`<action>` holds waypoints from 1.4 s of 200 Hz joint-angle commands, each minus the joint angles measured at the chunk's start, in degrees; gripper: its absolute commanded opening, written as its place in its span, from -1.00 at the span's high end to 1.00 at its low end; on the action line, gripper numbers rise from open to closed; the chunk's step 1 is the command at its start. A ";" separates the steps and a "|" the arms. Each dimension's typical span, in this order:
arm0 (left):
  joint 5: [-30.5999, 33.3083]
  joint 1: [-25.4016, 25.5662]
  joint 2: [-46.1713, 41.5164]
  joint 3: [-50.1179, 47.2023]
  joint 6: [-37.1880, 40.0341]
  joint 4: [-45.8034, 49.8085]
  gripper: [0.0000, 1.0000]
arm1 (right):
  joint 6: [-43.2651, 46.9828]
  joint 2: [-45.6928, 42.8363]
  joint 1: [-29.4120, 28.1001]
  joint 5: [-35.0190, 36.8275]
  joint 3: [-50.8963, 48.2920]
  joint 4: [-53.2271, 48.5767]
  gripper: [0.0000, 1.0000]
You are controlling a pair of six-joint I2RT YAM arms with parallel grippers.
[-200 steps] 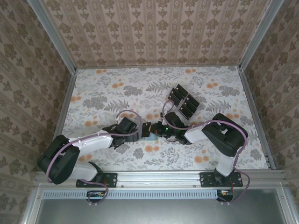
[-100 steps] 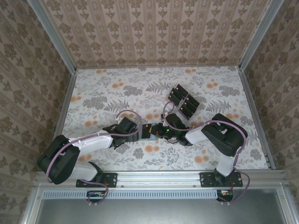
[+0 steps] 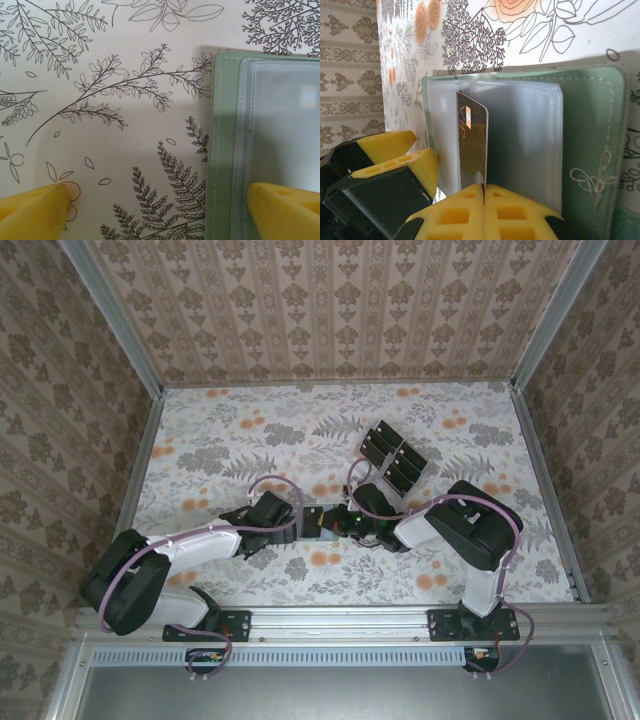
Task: Put the credit cards into the card holder
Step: Insert the credit card into the card slot.
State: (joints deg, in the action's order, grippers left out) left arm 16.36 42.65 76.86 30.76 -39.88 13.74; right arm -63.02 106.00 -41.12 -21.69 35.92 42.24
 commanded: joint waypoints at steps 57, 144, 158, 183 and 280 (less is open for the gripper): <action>0.39 0.09 0.13 -1.33 -0.15 4.63 -0.99 | 0.90 2.28 0.28 -1.81 2.68 -1.99 1.00; 0.12 0.10 0.13 -1.54 -0.32 4.21 -1.00 | 1.60 4.24 -1.02 -2.82 5.89 -5.15 1.00; -0.01 0.21 0.13 -1.53 -0.35 4.24 -1.00 | 1.59 4.60 -1.22 -2.83 6.38 -5.69 1.00; -0.01 0.28 -0.01 -1.50 -0.22 4.22 -1.00 | 2.10 5.14 -1.72 -2.90 7.88 -8.69 1.00; 1.31 -5.12 -9.46 0.97 2.01 9.38 -1.00 | 9.86 -2.68 -1.35 -2.65 15.68 -29.41 -0.03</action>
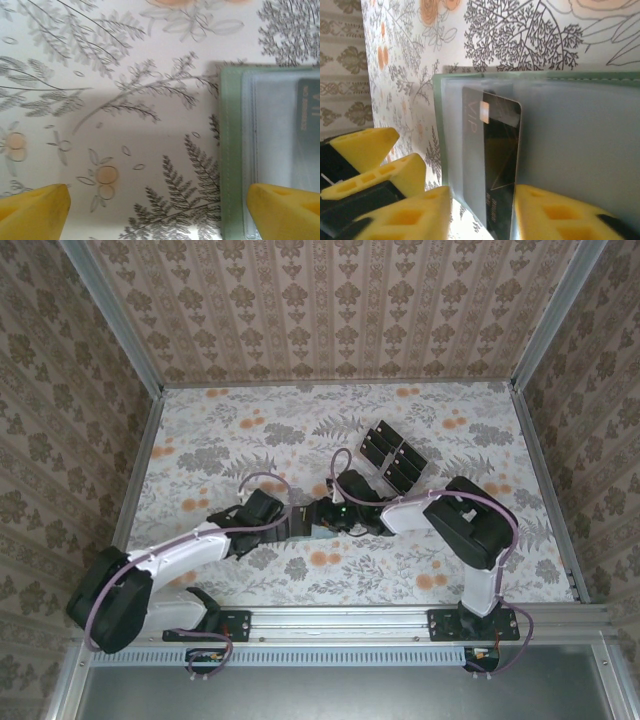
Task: Put the credit cards into the card holder
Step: Insert the credit card into the card slot.
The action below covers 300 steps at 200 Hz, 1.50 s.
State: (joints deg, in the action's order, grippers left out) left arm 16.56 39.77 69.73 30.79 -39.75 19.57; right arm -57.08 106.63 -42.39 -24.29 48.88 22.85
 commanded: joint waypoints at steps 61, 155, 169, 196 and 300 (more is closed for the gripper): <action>0.25 -5.57 -2.30 -0.80 2.60 3.09 -1.00 | 10.41 -6.36 0.03 8.31 11.18 -32.95 0.15; -0.11 -5.93 1.63 -1.96 0.39 0.42 -1.00 | 12.51 0.29 -0.66 10.45 17.89 -38.33 0.96; -0.38 -5.89 2.19 -2.04 0.22 0.05 -1.00 | 12.52 1.11 -0.79 10.24 18.59 -38.31 0.97; -0.61 -5.76 3.02 -2.30 -0.01 -0.52 -0.99 | 12.52 2.65 -0.92 9.83 19.78 -38.27 0.96; -1.17 -5.32 6.24 -2.05 -0.19 -2.78 -0.99 | 12.17 7.93 -2.09 8.06 24.05 -38.06 0.96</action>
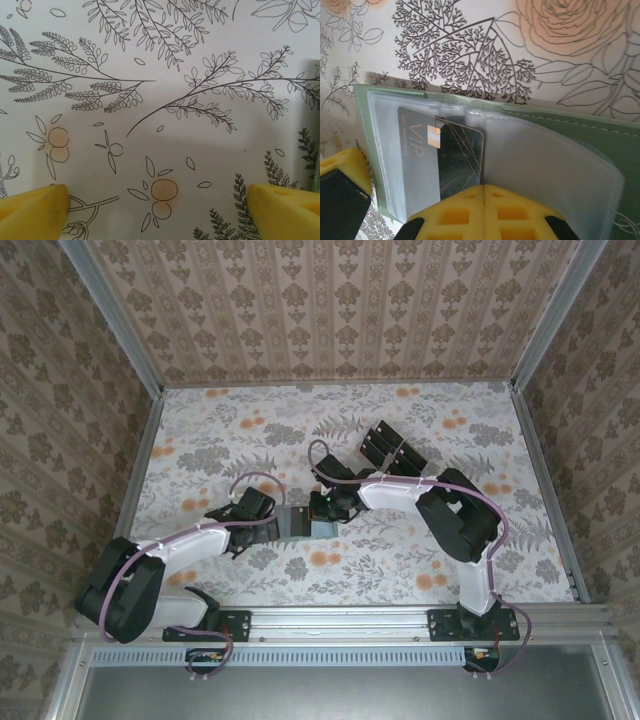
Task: Put the credit cards into the card holder
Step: Insert the credit card into the card slot, then move the card holder to the center of the table.
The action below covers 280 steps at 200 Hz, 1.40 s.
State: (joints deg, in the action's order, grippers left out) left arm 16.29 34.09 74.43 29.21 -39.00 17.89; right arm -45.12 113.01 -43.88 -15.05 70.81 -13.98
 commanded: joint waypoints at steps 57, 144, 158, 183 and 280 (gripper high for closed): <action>-1.24 0.96 2.80 -0.56 -0.99 -1.89 -1.00 | -0.87 3.06 -1.32 -2.66 3.36 0.16 0.96; -1.35 2.03 3.94 -0.31 -1.43 -2.18 -1.00 | -1.73 4.98 -2.84 -5.26 6.25 1.40 0.95; -1.18 2.20 3.82 -0.10 -1.58 -2.02 -1.00 | -1.48 5.20 -2.99 -5.28 6.51 1.06 0.95; -0.91 2.39 3.31 0.46 -1.60 -1.12 -1.00 | -0.95 4.00 -2.91 -4.83 5.51 0.85 0.95; 0.95 2.13 -3.34 2.64 -0.99 4.65 -1.00 | -1.54 -4.45 -0.33 -1.52 -7.34 5.21 0.61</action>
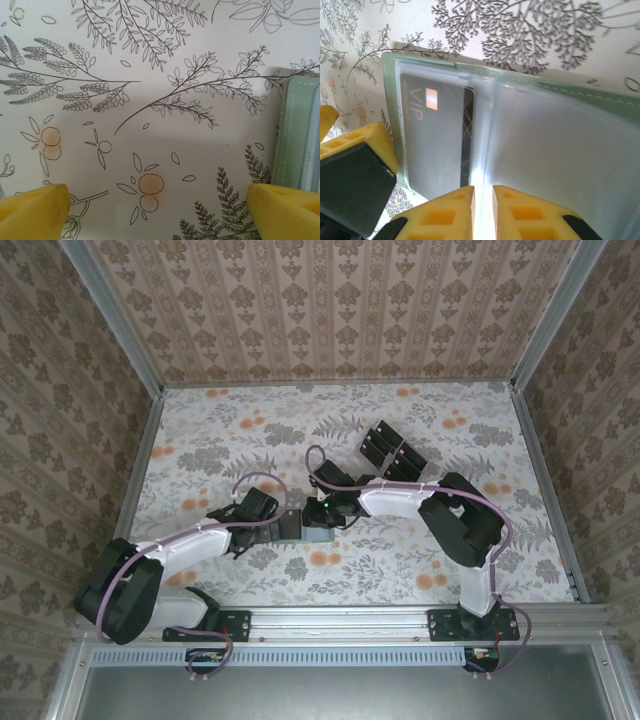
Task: Put the credit cards into the card holder
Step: Move the card holder to the center of the table, then insert the credit card into the card slot.
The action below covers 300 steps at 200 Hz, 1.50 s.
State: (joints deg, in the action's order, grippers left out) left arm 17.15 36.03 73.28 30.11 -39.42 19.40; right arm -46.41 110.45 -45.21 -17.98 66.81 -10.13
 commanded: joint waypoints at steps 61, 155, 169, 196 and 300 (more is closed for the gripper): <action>0.73 -0.35 -2.75 0.78 -0.58 3.51 -1.00 | 1.19 -4.13 2.41 3.12 -4.57 -0.83 0.70; -0.44 -0.26 1.36 -0.40 -1.03 0.29 -1.00 | 2.10 -2.25 0.55 1.17 1.04 -1.98 0.87; -0.53 -0.18 1.65 -0.53 -1.01 0.03 -1.00 | 1.89 -1.45 0.24 1.08 1.53 -1.80 0.88; -0.67 -0.13 1.91 -0.57 -1.10 -0.39 -1.00 | 1.44 -0.27 -0.27 0.93 2.10 -1.56 0.89; -0.88 0.50 3.01 -0.33 -1.29 -1.18 -1.00 | 0.28 2.47 -1.31 0.11 2.97 -0.18 0.90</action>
State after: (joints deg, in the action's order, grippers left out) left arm 16.62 36.03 75.35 30.17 -39.44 18.55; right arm -45.19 111.79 -46.00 -16.86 67.59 -10.48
